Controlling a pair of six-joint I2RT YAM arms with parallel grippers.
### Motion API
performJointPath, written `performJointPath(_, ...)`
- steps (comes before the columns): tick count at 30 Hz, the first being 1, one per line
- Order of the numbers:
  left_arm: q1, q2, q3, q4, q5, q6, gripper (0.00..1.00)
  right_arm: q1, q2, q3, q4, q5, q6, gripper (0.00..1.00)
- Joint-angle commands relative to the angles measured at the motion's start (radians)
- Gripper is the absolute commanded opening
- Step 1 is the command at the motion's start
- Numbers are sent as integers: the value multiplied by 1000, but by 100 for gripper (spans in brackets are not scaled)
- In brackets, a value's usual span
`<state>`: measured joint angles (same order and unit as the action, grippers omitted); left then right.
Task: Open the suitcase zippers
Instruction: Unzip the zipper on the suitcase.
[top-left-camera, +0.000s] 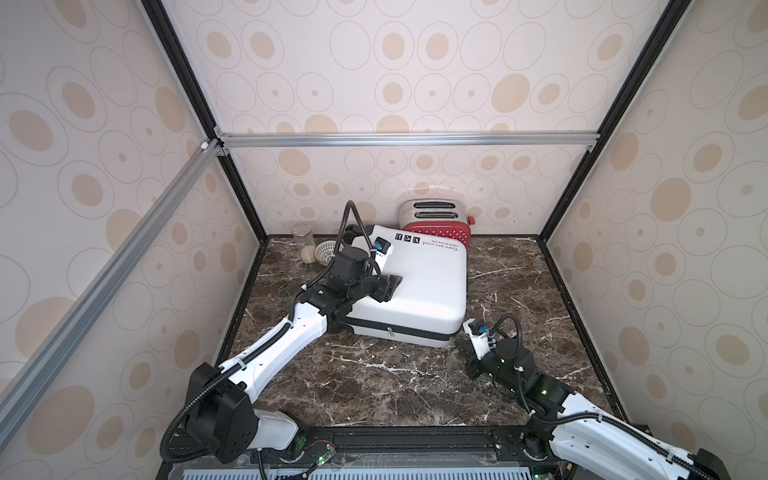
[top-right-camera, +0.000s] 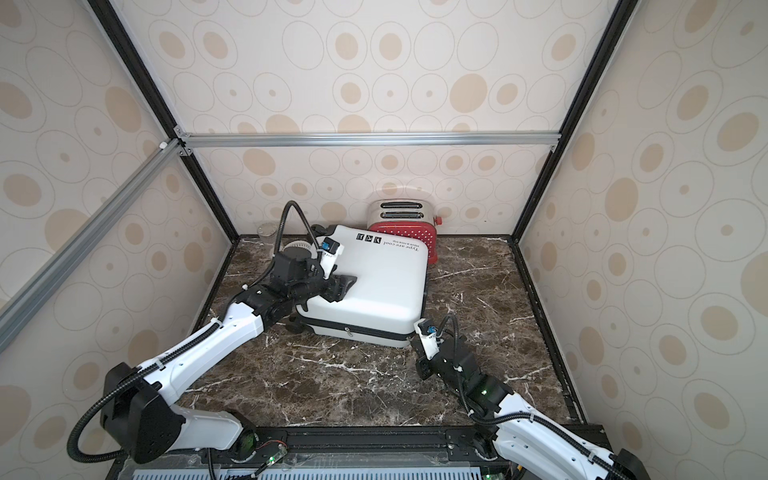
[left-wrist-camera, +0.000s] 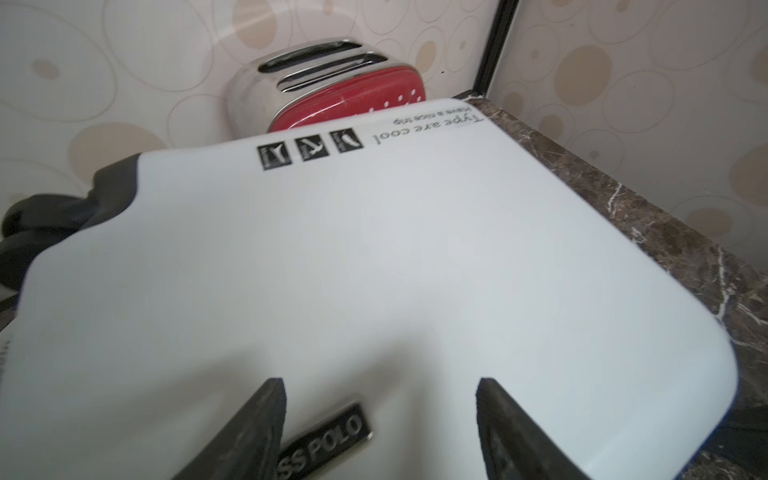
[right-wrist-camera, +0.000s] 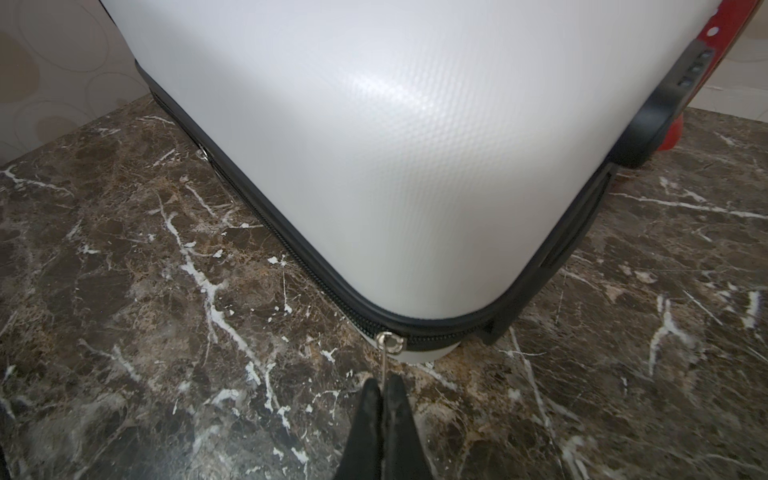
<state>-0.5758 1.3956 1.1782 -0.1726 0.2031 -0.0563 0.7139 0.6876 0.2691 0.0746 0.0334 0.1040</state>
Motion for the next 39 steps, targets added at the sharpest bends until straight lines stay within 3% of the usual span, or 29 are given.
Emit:
performJointPath(1, -46, 38, 98, 4, 42, 11, 74, 53, -16, -1, 82, -80, -26, 0)
performJointPath(6, -122, 129, 189, -34, 70, 44, 75, 81, -27, -39, 138, -60, -28, 0)
performJointPath(10, -181, 213, 264, -65, 62, 64, 76, 82, -70, -89, 151, 75, 32, 0)
performJointPath(13, -194, 263, 291, -72, -9, 40, 76, 82, -115, -116, 131, 139, 71, 0)
performJointPath(18, -189, 303, 250, -97, -76, 40, 77, 81, -150, -119, 70, 199, 97, 0)
performJointPath(26, -137, 268, 110, -73, -69, 3, 76, 80, -161, -94, -25, 392, 141, 0)
performJointPath(34, -110, 250, 30, -64, -73, 3, 76, 78, -115, -85, -27, 486, 177, 0)
performJointPath(39, -105, 238, 4, -57, -68, 4, 76, 35, -74, -86, 81, 438, 161, 0)
